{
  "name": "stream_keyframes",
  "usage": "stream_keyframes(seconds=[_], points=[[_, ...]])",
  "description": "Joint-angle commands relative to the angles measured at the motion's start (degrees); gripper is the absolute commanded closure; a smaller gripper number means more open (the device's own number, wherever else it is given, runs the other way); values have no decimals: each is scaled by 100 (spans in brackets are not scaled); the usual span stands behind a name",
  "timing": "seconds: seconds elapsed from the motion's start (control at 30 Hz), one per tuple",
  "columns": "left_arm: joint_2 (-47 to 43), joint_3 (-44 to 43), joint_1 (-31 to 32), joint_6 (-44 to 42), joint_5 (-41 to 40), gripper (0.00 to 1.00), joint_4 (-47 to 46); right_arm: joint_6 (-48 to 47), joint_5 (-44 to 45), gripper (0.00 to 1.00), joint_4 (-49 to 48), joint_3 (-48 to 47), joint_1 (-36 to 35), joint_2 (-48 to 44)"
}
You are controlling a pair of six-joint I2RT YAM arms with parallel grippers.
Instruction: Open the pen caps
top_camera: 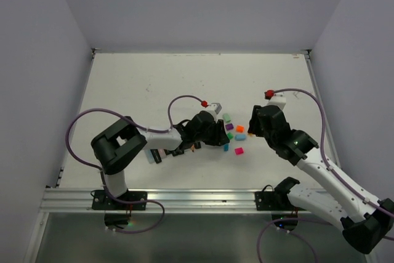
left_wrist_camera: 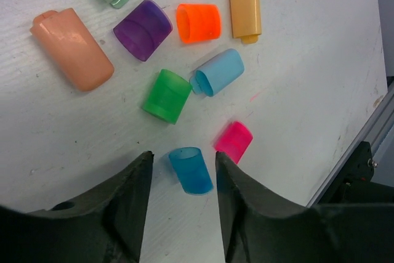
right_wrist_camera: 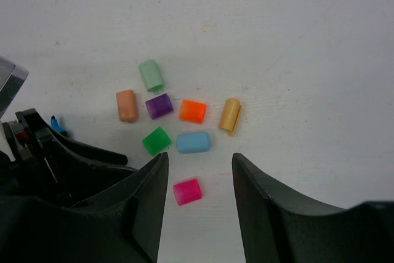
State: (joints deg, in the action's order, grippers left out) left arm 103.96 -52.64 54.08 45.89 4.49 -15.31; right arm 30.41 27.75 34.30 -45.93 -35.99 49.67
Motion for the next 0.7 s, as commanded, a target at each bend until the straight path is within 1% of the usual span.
stream_keyframes(seconds=[0.0,0.13,0.17,0.27,0.3,0.33,0.4,0.43,0.53,0.57,0.63,0.67], points=[[-69,-150,32,34,-308,49,-139,-71,-68,50,59,49,-14,-168],[-227,-124,32,17,-317,41,-157,-62,-190,50,85,154,-14,-212],[-288,-106,32,17,-335,33,-156,-53,-208,50,85,163,-14,-221],[-578,-36,41,-18,-396,28,-113,8,-243,48,199,207,-5,-265],[-675,-1,41,-27,-405,27,-130,8,-261,44,252,225,-13,-265],[-910,95,41,-19,-405,27,-156,35,-278,30,304,234,-14,-282],[-1184,219,49,-27,-423,25,-235,140,-340,20,366,339,-14,-309],[-1481,332,76,-36,-423,23,-236,184,-384,11,358,374,-14,-309],[-1957,587,93,-54,-642,18,-253,403,-603,1,437,445,-14,-265],[-2272,649,93,-54,-703,11,-236,465,-673,1,472,453,-22,-204],[-2642,912,93,-36,-957,1,-183,649,-876,1,463,550,-14,-81],[-3062,1035,93,-19,-1055,0,-200,685,-955,1,454,576,-14,7]])
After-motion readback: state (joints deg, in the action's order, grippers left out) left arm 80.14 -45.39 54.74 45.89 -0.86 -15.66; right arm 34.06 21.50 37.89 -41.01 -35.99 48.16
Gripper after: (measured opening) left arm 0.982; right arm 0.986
